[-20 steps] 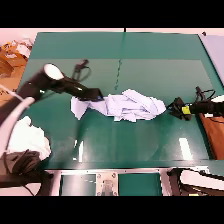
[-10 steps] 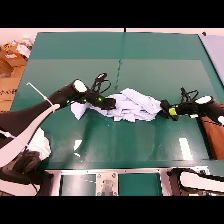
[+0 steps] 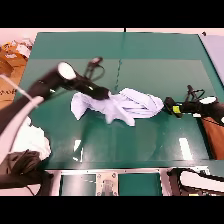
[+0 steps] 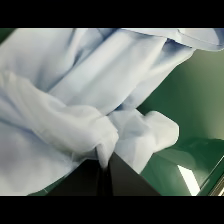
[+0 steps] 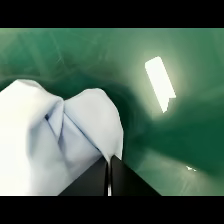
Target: Fold the shirts.
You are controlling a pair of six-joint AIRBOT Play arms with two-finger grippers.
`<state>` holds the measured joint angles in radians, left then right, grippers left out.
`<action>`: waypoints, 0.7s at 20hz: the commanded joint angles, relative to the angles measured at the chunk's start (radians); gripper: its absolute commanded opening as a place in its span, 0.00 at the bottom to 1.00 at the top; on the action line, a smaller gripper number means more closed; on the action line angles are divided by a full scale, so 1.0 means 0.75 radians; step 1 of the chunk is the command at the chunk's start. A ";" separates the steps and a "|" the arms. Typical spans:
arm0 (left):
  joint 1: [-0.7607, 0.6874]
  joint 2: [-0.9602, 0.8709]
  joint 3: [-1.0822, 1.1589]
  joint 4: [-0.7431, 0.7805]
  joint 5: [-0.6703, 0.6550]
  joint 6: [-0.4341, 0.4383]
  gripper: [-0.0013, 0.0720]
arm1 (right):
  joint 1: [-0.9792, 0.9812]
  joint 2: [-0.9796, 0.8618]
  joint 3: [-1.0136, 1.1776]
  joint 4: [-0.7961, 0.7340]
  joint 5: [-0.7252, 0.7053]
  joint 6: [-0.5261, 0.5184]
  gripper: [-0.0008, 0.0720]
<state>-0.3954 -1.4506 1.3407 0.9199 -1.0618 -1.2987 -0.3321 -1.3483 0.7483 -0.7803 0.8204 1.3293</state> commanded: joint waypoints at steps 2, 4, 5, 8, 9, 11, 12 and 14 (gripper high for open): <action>0.248 0.261 0.087 0.196 -0.165 -0.108 0.05 | -0.159 0.146 0.002 0.063 0.060 -0.043 0.03; 0.306 0.378 0.106 0.182 -0.134 -0.107 0.05 | -0.151 0.280 0.042 0.194 0.161 -0.121 0.03; 0.306 0.432 0.145 0.182 -0.119 -0.100 0.05 | -0.141 0.361 0.092 0.253 0.213 -0.135 0.03; 0.306 0.559 0.377 0.178 -0.078 -0.092 0.05 | -0.157 0.610 0.369 0.307 0.308 -0.084 0.03; 0.306 0.596 0.476 0.178 -0.070 -0.090 0.05 | -0.168 0.685 0.484 0.307 0.318 -0.055 0.03; 0.306 0.641 0.691 0.146 -0.075 -0.053 0.05 | -0.176 0.815 0.750 0.306 0.314 -0.025 0.03; 0.306 0.656 0.798 0.104 -0.075 -0.032 0.05 | -0.176 0.855 0.876 0.301 0.313 -0.006 0.03; 0.306 0.672 0.978 0.014 -0.074 0.012 0.05 | -0.176 0.897 1.128 0.268 0.309 0.037 0.03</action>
<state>-0.1688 -0.9848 1.8839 1.0084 -1.1202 -1.3327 -0.4595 -0.7605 1.3510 -0.5705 1.0374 1.3090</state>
